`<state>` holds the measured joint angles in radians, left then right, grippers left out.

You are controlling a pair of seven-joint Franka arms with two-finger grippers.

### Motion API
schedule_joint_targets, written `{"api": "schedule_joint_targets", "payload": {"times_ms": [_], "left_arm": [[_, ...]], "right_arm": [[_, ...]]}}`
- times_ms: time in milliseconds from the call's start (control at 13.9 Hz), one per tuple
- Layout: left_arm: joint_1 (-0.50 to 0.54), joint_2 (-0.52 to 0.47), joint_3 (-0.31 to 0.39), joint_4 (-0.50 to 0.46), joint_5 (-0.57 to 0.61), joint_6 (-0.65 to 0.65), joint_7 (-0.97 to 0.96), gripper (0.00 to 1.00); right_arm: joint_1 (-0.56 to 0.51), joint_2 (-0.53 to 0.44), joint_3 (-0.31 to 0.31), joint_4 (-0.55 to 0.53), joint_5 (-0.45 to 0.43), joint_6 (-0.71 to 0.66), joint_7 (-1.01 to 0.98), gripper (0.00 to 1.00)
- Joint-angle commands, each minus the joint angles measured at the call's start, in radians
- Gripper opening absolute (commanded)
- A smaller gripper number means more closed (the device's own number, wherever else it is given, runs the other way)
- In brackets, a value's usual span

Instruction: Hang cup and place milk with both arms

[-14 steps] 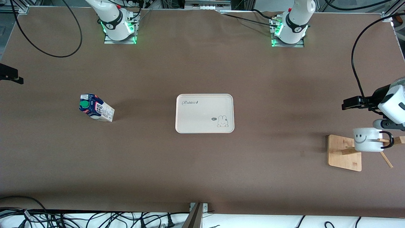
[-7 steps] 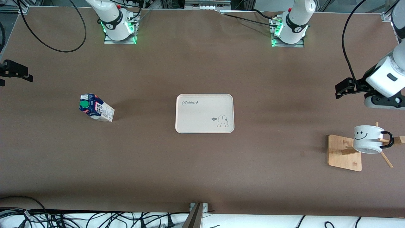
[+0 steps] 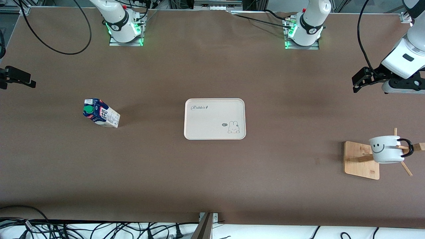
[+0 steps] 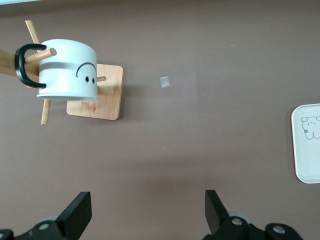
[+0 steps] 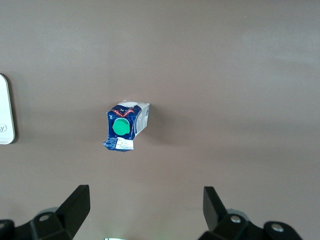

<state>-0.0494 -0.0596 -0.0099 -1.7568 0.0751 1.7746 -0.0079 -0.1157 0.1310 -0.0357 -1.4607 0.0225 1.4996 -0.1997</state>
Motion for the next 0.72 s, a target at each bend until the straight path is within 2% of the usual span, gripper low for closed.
{"api": "schedule_joint_targets", "payload": {"times_ms": [0, 215, 359, 646], "left_arm": [[-0.018, -0.012, 0.013, -0.009, 0.012, -0.017, -0.009, 1.00], [-0.024, -0.009, 0.011, 0.003, 0.009, -0.052, 0.002, 1.00], [-0.033, -0.006, -0.004, 0.020, 0.009, -0.063, -0.011, 1.00], [-0.032, 0.004, -0.013, 0.037, 0.009, -0.077, -0.040, 1.00]], "right_arm": [[-0.009, -0.024, 0.013, -0.024, 0.005, 0.004, -0.015, 1.00], [0.028, -0.028, 0.004, -0.026, -0.016, 0.013, -0.015, 1.00], [0.156, -0.027, -0.112, -0.024, -0.055, 0.007, -0.020, 1.00], [0.133, -0.025, -0.118, -0.024, -0.044, 0.004, -0.033, 1.00]]}}
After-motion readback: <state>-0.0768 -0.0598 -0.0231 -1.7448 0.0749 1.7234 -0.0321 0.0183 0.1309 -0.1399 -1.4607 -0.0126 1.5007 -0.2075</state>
